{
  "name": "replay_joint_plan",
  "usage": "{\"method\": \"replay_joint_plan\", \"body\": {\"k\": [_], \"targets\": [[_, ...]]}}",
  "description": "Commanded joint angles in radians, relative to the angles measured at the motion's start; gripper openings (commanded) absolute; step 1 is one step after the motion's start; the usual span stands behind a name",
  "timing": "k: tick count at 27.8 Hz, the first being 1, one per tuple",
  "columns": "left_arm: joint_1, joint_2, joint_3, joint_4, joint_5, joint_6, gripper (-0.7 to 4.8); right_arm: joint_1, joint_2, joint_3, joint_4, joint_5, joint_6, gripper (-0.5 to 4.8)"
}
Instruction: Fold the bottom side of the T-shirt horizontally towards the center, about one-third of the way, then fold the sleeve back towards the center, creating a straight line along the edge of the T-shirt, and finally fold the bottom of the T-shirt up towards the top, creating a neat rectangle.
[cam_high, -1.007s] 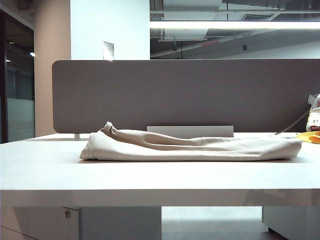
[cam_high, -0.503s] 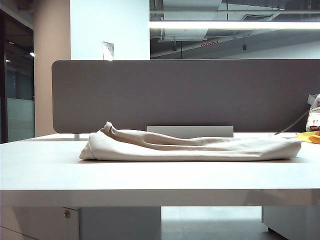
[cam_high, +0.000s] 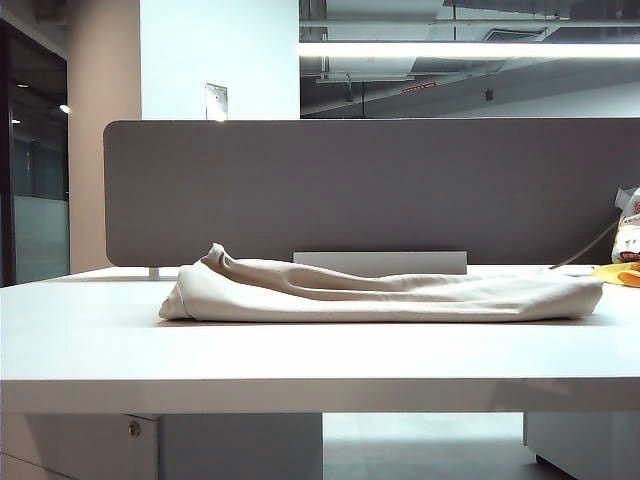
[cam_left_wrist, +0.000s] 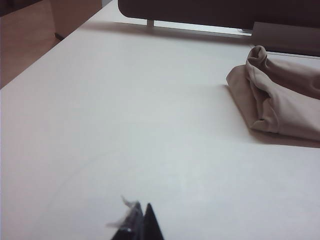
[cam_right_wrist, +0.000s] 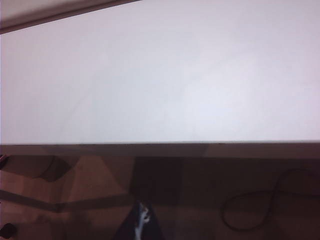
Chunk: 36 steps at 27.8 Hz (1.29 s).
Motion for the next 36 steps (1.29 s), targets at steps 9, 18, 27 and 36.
{"method": "replay_joint_plan", "body": {"k": [9,18,27,36], "targets": [[-0.001,0.001,-0.001,-0.016,0.009,0.001,-0.04,0.001,-0.141,-0.004,0.201,0.061,-0.115,-0.01],[-0.001,0.001,-0.001,-0.016,0.009,0.001,-0.04,0.001,-0.258,-0.004,0.200,0.216,-0.392,-0.01],[-0.001,0.001,-0.001,-0.016,0.009,0.001,-0.04,0.000,-0.332,-0.004,0.157,0.391,-0.392,-0.01],[-0.001,0.001,-0.001,-0.016,0.009,0.001,-0.04,-0.007,-0.390,-0.004,0.057,0.281,-0.387,-0.01]]}}
